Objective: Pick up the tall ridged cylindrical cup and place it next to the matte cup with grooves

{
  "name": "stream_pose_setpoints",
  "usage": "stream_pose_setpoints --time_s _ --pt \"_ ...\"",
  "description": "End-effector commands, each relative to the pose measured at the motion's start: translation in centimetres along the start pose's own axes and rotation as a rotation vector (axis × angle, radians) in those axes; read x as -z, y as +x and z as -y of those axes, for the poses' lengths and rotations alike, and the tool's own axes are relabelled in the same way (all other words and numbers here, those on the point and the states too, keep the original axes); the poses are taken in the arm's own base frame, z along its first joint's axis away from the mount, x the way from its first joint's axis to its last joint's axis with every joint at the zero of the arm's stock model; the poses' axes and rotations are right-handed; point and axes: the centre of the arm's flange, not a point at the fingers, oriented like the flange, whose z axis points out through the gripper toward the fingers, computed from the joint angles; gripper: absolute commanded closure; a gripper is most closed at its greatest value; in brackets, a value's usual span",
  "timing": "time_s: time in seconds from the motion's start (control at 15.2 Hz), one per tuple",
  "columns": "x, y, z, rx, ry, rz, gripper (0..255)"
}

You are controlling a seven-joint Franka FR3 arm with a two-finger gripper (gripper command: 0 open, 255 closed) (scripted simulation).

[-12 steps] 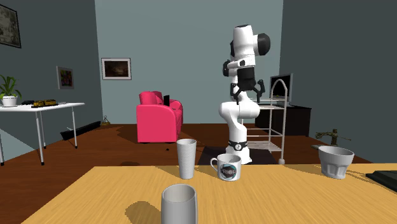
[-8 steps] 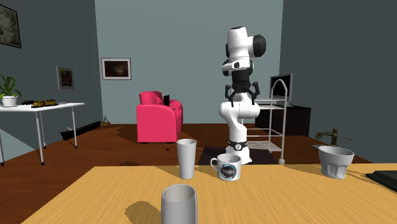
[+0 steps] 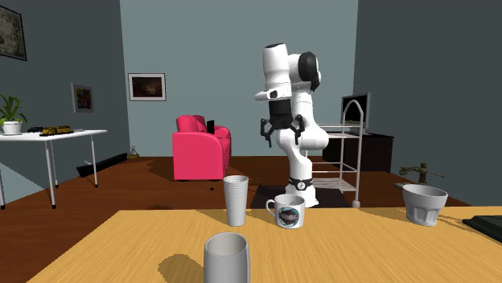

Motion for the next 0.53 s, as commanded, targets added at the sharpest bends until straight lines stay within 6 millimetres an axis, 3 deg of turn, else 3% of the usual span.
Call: stream_pose_setpoints --time_s 0.0,0.46 --pt "-0.7 1.0 -2.6 0.011 -0.003 0.001 0" --pt "-3.2 4.5 -10.8 0.044 -0.007 0.006 0"
